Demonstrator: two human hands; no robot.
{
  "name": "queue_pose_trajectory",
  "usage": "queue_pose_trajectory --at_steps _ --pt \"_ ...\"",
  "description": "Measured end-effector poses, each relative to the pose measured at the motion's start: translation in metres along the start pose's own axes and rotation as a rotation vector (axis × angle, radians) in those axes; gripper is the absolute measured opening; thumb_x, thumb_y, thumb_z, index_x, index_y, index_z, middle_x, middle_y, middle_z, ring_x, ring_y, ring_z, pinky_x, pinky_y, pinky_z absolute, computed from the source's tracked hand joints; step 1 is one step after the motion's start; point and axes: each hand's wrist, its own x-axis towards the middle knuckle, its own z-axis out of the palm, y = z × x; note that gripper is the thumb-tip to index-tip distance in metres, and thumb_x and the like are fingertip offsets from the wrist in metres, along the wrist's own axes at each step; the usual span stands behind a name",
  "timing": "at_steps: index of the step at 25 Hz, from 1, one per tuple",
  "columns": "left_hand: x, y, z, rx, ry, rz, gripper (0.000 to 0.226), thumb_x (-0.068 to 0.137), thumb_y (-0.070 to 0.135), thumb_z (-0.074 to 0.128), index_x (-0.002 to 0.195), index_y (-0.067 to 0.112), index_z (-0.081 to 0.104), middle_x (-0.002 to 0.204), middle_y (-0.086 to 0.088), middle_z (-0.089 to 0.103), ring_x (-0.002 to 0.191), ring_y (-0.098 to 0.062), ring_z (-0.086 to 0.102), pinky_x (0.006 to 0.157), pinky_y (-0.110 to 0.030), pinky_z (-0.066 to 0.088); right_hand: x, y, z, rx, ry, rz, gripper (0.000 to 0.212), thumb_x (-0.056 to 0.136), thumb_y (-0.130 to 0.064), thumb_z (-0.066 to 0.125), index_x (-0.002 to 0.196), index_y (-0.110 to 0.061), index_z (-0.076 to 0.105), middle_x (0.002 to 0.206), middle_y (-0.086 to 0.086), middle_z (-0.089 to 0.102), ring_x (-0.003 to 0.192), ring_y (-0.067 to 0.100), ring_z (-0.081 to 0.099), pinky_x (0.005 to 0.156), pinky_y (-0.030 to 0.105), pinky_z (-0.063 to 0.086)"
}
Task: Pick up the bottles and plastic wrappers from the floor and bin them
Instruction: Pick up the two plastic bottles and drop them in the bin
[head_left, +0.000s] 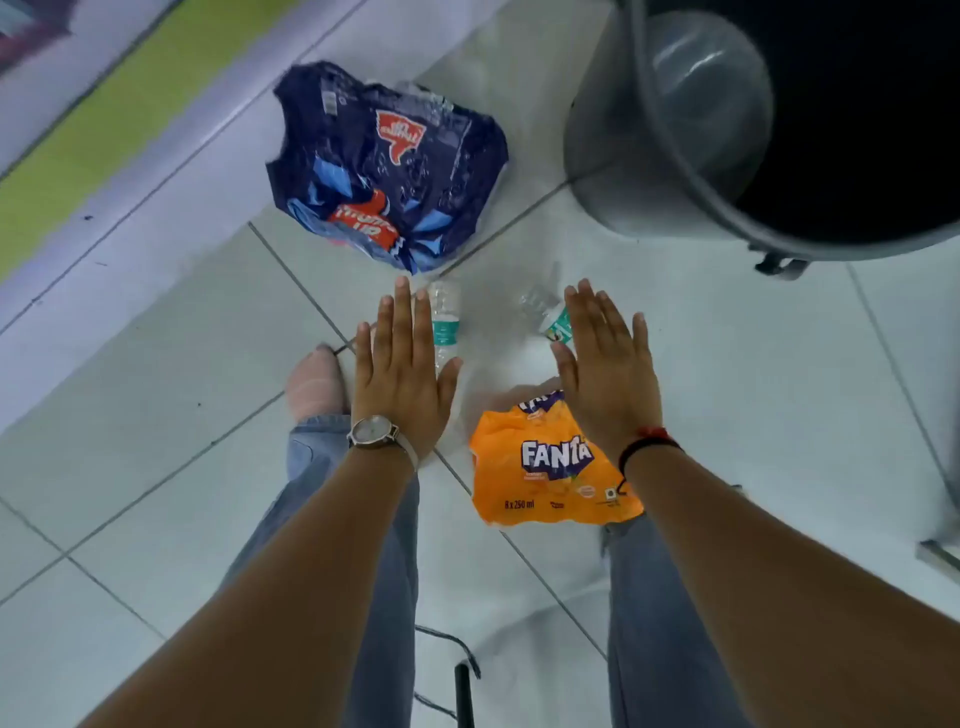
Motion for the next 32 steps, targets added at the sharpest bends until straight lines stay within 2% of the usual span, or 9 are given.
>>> queue_pose_trajectory --at_steps 4,8,11,14,17,20,26,30,32 --pt "0.026 -0.002 0.052 -0.048 -0.020 -0.095 0.074 0.085 0.048 0.012 0.144 0.005 0.005 0.155 -0.017 0.006 0.142 -0.034 0.008 0.115 -0.046 0.005 0.030 0.034 0.044 -0.078 -0.050 0.029 0.053 0.098 -0.031 0.031 0.144 -0.007 0.018 0.153 0.014 0.024 0.140 0.030 0.023 0.114 0.051 0.010" --pt "0.051 -0.005 0.086 -0.082 -0.071 -0.204 0.074 0.093 0.040 0.039 0.144 0.006 -0.003 0.156 -0.015 -0.004 0.143 -0.032 0.001 0.116 -0.045 0.002 0.044 0.047 0.078 -0.089 -0.108 0.088 0.064 0.096 -0.027 0.042 0.146 -0.009 0.007 0.157 0.011 0.010 0.143 0.026 0.010 0.116 0.049 0.002" --pt "0.058 -0.009 0.105 -0.141 -0.104 -0.291 0.080 0.091 0.036 0.048 0.144 0.007 -0.004 0.156 -0.014 -0.001 0.142 -0.032 0.003 0.116 -0.047 0.005 0.051 0.051 0.094 -0.095 -0.097 0.129 0.067 0.094 -0.026 0.047 0.145 -0.008 0.007 0.156 0.014 0.011 0.143 0.028 0.013 0.115 0.051 0.004" --pt "0.062 -0.010 0.119 -0.185 -0.095 -0.309 0.082 0.088 0.027 0.056 0.144 0.006 0.000 0.151 -0.019 0.018 0.136 -0.036 0.022 0.113 -0.050 0.020 0.059 0.054 0.102 -0.085 -0.060 0.134 0.066 0.094 -0.021 0.049 0.145 -0.009 0.010 0.152 0.017 0.024 0.140 0.030 0.022 0.114 0.054 0.009" --pt "0.070 -0.008 0.121 -0.271 -0.051 -0.305 0.081 0.087 0.013 0.058 0.144 0.006 0.001 0.137 -0.023 0.034 0.115 -0.042 0.046 0.096 -0.051 0.041 0.066 0.057 0.108 -0.081 -0.039 0.134 0.068 0.092 -0.021 0.051 0.145 -0.008 0.010 0.144 0.019 0.036 0.133 0.035 0.032 0.113 0.054 0.015" --pt "0.069 -0.001 0.111 -0.333 -0.054 -0.312 0.080 0.088 0.005 0.055 0.145 0.010 -0.001 0.133 -0.024 0.035 0.110 -0.043 0.047 0.090 -0.049 0.044 0.065 0.053 0.105 -0.101 0.007 0.142 0.068 0.092 -0.024 0.054 0.144 -0.005 0.015 0.137 0.024 0.041 0.126 0.041 0.039 0.110 0.055 0.025" --pt "0.042 0.007 0.047 -0.324 0.042 -0.230 0.077 0.089 0.017 0.055 0.145 0.010 0.003 0.133 -0.025 0.034 0.113 -0.042 0.040 0.095 -0.047 0.040 0.032 0.013 0.054 0.031 0.202 0.149 0.065 0.089 -0.026 0.058 0.140 -0.002 0.027 0.123 0.031 0.048 0.106 0.043 0.050 0.079 0.052 0.055" --pt "0.019 0.017 -0.018 -0.289 0.114 -0.196 0.075 0.088 0.020 0.056 0.145 0.015 0.007 0.131 -0.027 0.034 0.112 -0.043 0.038 0.091 -0.049 0.041 0.001 -0.020 -0.002 0.164 0.309 0.088 0.063 0.087 -0.036 0.047 0.136 0.001 0.033 0.111 0.029 0.055 0.082 0.039 0.062 0.057 0.044 0.060" --pt "0.011 0.022 -0.054 -0.316 0.175 -0.162 0.076 0.087 0.019 0.057 0.145 0.015 0.008 0.130 -0.029 0.034 0.110 -0.046 0.039 0.090 -0.051 0.041 -0.010 -0.039 -0.040 0.252 0.385 0.096 0.066 0.085 -0.041 0.041 0.136 0.000 0.033 0.112 0.027 0.056 0.083 0.036 0.063 0.056 0.042 0.060"
